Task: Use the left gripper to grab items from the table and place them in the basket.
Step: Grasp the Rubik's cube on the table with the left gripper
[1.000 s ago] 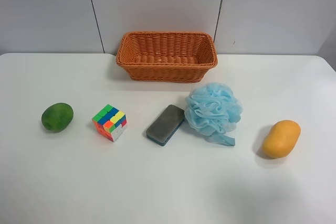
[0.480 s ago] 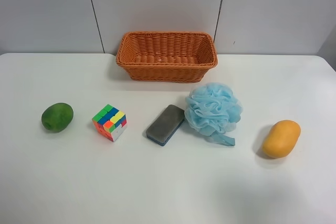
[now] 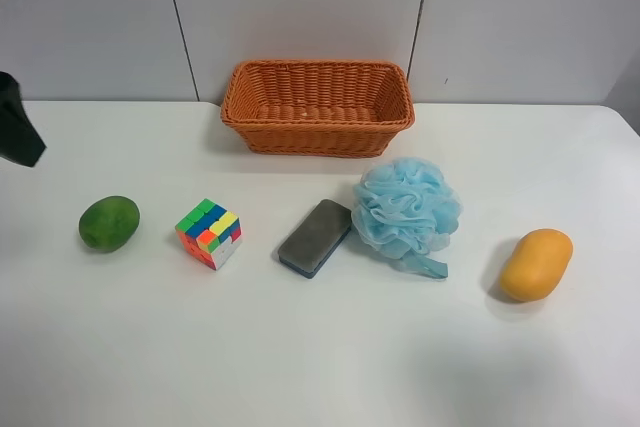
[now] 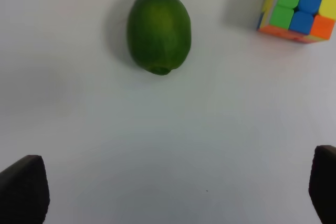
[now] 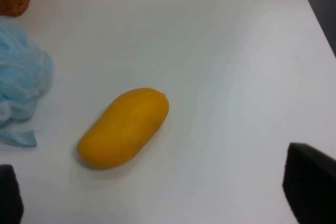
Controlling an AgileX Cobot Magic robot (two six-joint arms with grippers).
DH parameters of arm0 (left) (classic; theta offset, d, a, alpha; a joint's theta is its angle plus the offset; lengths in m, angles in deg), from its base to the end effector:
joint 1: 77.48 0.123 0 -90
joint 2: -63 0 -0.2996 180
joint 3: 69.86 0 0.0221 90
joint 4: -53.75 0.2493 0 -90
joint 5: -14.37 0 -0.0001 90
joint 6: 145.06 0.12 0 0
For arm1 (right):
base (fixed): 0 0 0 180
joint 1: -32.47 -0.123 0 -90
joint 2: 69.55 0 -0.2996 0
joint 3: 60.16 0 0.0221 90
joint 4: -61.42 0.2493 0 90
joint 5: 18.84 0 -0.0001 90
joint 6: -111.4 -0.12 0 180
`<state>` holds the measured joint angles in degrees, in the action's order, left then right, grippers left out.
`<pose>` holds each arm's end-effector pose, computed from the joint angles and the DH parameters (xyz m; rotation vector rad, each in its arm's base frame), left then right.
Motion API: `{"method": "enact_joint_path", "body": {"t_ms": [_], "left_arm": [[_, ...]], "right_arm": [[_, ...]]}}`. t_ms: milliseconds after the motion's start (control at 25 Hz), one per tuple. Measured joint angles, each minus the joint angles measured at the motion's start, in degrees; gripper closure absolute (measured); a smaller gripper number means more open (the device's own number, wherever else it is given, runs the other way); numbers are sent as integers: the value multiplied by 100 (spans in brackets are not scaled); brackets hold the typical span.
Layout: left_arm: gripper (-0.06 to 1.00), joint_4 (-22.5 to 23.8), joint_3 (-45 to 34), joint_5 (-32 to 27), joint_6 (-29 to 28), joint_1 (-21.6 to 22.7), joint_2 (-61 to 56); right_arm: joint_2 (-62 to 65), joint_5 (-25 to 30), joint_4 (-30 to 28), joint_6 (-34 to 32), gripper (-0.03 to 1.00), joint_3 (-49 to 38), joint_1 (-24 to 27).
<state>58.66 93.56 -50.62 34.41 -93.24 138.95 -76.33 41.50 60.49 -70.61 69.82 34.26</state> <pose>0.2172 -0.0516 0.3142 0.3915 2.7132 0.0380 0.0057 -0.0019 0.2586 0.0684 2.0433 -0.0170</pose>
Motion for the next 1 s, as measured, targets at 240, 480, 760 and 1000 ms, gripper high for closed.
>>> {"method": "enact_joint_path", "body": {"t_ms": [240,480,760,1000], "left_arm": [[-5,240,62,172,-466,-778,1077],[-5,268,62,745,-702,-1321,1870],[-5,258,62,1440,-888,-1535,2391],[-5,133,64,1813,-910,-1540,2784]], "right_arm": [[0,0,0,0,-3,0,0],[0,0,0,0,-3,0,0],[0,0,0,0,-3,0,0],[0,0,0,0,-3,0,0]]}}
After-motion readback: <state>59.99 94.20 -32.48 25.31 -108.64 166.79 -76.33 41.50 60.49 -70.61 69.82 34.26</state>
